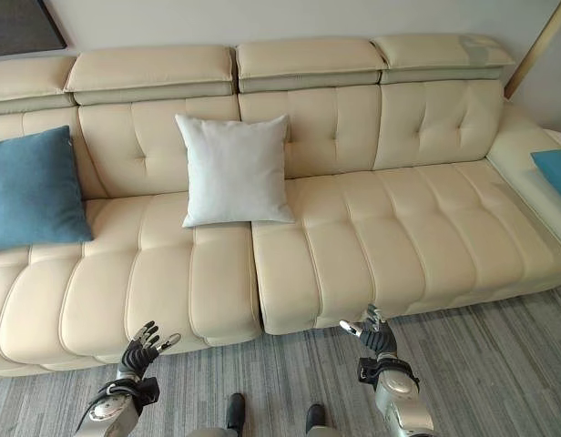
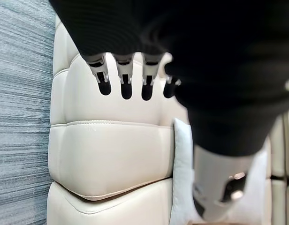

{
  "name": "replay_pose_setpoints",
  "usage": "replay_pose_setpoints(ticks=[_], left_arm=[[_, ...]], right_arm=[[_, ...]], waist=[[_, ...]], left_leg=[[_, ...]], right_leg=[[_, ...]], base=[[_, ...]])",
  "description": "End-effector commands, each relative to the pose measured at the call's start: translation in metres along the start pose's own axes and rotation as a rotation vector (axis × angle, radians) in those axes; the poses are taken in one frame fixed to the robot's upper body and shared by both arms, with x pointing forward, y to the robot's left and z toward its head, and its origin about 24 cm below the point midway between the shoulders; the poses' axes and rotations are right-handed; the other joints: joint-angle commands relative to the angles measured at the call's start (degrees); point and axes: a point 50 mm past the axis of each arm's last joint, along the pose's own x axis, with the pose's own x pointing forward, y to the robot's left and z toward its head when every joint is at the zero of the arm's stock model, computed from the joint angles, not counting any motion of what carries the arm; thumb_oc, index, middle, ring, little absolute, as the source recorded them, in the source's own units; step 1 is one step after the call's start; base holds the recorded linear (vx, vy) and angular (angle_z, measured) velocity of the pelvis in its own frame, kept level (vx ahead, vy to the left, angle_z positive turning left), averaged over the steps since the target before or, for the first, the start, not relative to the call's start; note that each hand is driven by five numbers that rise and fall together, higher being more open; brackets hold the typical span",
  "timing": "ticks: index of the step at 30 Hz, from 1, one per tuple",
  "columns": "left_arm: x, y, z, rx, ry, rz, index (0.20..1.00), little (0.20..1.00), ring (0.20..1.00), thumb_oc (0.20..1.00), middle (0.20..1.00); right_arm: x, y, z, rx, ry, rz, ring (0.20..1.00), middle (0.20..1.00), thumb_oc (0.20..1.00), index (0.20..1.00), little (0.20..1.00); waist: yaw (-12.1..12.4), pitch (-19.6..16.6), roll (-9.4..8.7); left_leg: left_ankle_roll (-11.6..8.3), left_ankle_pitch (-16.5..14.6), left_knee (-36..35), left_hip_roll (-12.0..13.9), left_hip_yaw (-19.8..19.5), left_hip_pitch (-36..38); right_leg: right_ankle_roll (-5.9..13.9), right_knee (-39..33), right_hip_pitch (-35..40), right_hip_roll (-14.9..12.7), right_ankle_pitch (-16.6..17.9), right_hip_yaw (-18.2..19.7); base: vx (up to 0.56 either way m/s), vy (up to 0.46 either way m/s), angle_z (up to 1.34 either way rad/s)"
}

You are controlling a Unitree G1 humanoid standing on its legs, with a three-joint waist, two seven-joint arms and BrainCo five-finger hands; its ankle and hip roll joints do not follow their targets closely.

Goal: Pick up all the scattered cushions and arrange them neatly on the sofa.

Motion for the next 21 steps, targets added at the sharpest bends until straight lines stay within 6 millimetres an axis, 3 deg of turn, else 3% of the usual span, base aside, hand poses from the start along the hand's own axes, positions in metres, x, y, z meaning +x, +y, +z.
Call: replay_pose_setpoints(ticks=[1, 7, 9, 10, 11, 12, 14, 16, 17, 19, 20, 21], left_arm=[[0.003, 0.002, 0.016, 0.051, -0.071, -0.024, 1.000, 1.000, 1.000, 1.000, 1.000], [0.011, -0.001, 0.028, 0.124, -0.102, -0.054, 1.000, 1.000, 1.000, 1.000, 1.000], [0.011, 0.001, 0.031, 0.139, -0.114, -0.056, 1.000, 1.000, 1.000, 1.000, 1.000], [0.011, 0.000, 0.032, 0.139, -0.112, -0.074, 1.000, 1.000, 1.000, 1.000, 1.000], [0.011, 0.000, 0.032, 0.139, -0.111, -0.075, 1.000, 1.000, 1.000, 1.000, 1.000], [0.010, -0.001, 0.033, 0.122, -0.113, -0.084, 1.000, 1.000, 1.000, 1.000, 1.000], [0.011, -0.002, 0.034, 0.110, -0.113, -0.087, 1.000, 1.000, 1.000, 1.000, 1.000], [0.014, -0.006, 0.035, 0.103, -0.109, -0.102, 1.000, 1.000, 1.000, 1.000, 1.000], [0.016, -0.009, 0.035, 0.099, -0.103, -0.109, 1.000, 1.000, 1.000, 1.000, 1.000], [0.017, -0.011, 0.035, 0.094, -0.103, -0.111, 1.000, 1.000, 1.000, 1.000, 1.000], [0.017, -0.013, 0.035, 0.087, -0.103, -0.117, 1.000, 1.000, 1.000, 1.000, 1.000], [0.016, -0.016, 0.036, 0.076, -0.110, -0.132, 1.000, 1.000, 1.000, 1.000, 1.000]], right_arm=[[0.004, -0.007, 0.023, 0.015, -0.099, -0.019, 1.000, 1.000, 1.000, 1.000, 1.000], [0.003, -0.008, 0.014, 0.035, -0.062, -0.045, 1.000, 1.000, 1.000, 1.000, 1.000], [0.003, -0.008, 0.014, 0.036, -0.060, -0.050, 1.000, 1.000, 1.000, 1.000, 1.000], [0.002, -0.011, 0.010, 0.024, -0.044, -0.058, 1.000, 1.000, 1.000, 1.000, 1.000], [0.002, -0.012, 0.010, 0.023, -0.044, -0.058, 1.000, 1.000, 1.000, 1.000, 1.000], [0.002, -0.016, 0.011, -0.003, -0.045, -0.070, 1.000, 1.000, 1.000, 1.000, 1.000], [0.002, -0.019, 0.013, -0.020, -0.047, -0.085, 1.000, 1.000, 1.000, 1.000, 1.000], [0.001, -0.022, 0.013, -0.028, -0.052, -0.092, 1.000, 1.000, 1.000, 1.000, 1.000], [-0.004, -0.030, 0.009, -0.031, -0.047, -0.111, 1.000, 1.000, 1.000, 1.000, 1.000], [-0.006, -0.032, 0.009, -0.038, -0.049, -0.115, 1.000, 1.000, 1.000, 1.000, 1.000], [-0.008, -0.035, 0.010, -0.051, -0.055, -0.121, 1.000, 1.000, 1.000, 1.000, 1.000], [-0.010, -0.041, 0.015, -0.070, -0.078, -0.127, 1.000, 1.000, 1.000, 1.000, 1.000]], waist=[[-1.2, -0.7, -0.05], [-3.6, 1.3, -0.10], [-3.4, 2.2, 0.21], [-3.2, 2.3, 0.62], [-3.2, 2.3, 0.64], [-2.9, 2.3, 0.48], [-2.9, 2.0, 0.45], [-3.6, 1.8, 0.16], [-5.2, 1.6, -0.52], [-5.6, 1.3, -0.42], [-6.5, 1.2, -0.41], [-7.2, 1.5, -0.68]], left_leg=[[-1.48, -7.8, 1.0, 0.5, 0.2, 1.4], [-0.20, -9.3, 1.6, 0.6, 7.3, 1.0], [-0.30, -9.9, 2.0, 1.7, 11.8, 1.2], [-0.90, -11.4, 2.3, 2.7, 15.4, 2.8], [-0.90, -11.5, 2.3, 2.7, 15.4, 2.9], [-1.07, -12.0, 3.6, 3.6, 20.2, 3.8], [-1.17, -12.6, 3.8, 4.2, 23.5, 4.7], [-1.36, -13.0, 4.2, 4.4, 24.6, 4.9], [-2.01, -14.0, 6.2, 4.8, 25.6, 5.3], [-2.31, -14.8, 7.8, 5.4, 26.3, 5.3], [-2.77, -15.5, 10.1, 6.1, 27.0, 5.3], [-3.42, -16.7, 19.0, 9.2, 27.5, 3.9]], right_leg=[[-0.36, 1.3, -0.6, 3.0, -4.3, -0.2], [1.66, 6.1, -6.7, 1.9, -2.5, 2.5], [1.74, 8.5, -8.0, -0.8, -2.3, -3.6], [1.55, 10.1, -7.1, -3.5, -3.9, -11.8], [1.57, 10.2, -7.0, -3.5, -4.0, -11.8], [1.18, 11.6, -7.7, -5.4, -3.5, -19.5], [1.31, 13.6, -8.9, -7.3, -2.6, -25.0], [1.41, 11.6, -8.6, -7.3, -2.5, -25.8], [1.27, 9.5, -8.3, -6.4, -2.3, -24.4], [1.18, 8.4, -8.0, -5.8, -2.5, -23.6], [0.66, 7.6, -7.5, -5.2, -3.0, -22.6], [-0.68, 6.1, -5.5, -3.8, -4.3, -21.0]], base=[[-0.05, 0.095, -0.28], [-0.11, 0.082, -0.61], [-0.09, 0.030, -1.83], [0.01, 0.020, -1.92], [0.05, -0.002, -1.89], [0.03, -0.030, -1.40], [0.05, -0.043, -1.76], [0.10, -0.141, -1.55], [0.15, -0.201, -0.94], [0.15, -0.152, -0.37], [0.28, -0.274, -0.38], [0.30, -0.293, -0.48]])
